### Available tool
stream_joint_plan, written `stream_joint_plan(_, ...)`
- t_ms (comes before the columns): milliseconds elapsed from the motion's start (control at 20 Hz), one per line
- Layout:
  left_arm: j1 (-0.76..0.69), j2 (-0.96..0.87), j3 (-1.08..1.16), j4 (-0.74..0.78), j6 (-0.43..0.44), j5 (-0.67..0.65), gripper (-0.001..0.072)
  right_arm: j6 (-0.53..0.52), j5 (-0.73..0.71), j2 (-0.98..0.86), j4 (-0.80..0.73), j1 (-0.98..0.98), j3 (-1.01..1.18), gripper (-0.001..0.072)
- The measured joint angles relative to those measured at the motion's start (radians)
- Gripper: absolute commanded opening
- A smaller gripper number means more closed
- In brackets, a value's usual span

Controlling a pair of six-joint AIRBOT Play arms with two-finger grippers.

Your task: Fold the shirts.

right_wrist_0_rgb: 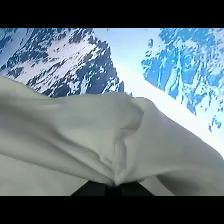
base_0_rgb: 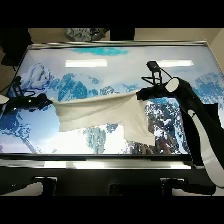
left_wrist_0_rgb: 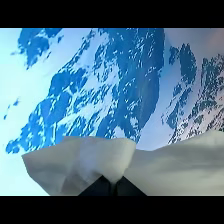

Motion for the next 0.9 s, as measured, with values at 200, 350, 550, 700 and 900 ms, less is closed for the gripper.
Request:
stream_joint_plan(200,-0.023,-0.167,0.112,-0.058,0.033,-0.013,0.0520,-0.018,-0.066,-0.090,0.074,-0.025,-0.001,0.0554)
stream_joint_plan(350,0.009,-0.201,0.174,-0.074,0.044,-0.093,0.0517,-0.082,0.000,-0.080,0.093,-0.074,0.027,0.0572)
stream_joint_plan(550,0.116,-0.190,0.193,-0.030,0.011,-0.288,0.0514,-0.154,0.274,-0.017,0.041,-0.234,0.068,0.0571)
stream_joint_plan(700,0.155,-0.164,0.090,0.031,-0.011,-0.397,0.0504,-0.175,0.473,0.004,0.002,-0.338,0.035,0.0571)
stream_joint_plan(900,0.137,-0.142,-0.066,0.043,0.003,-0.400,0.0477,-0.186,0.588,0.013,-0.018,-0.383,-0.049,0.0571)
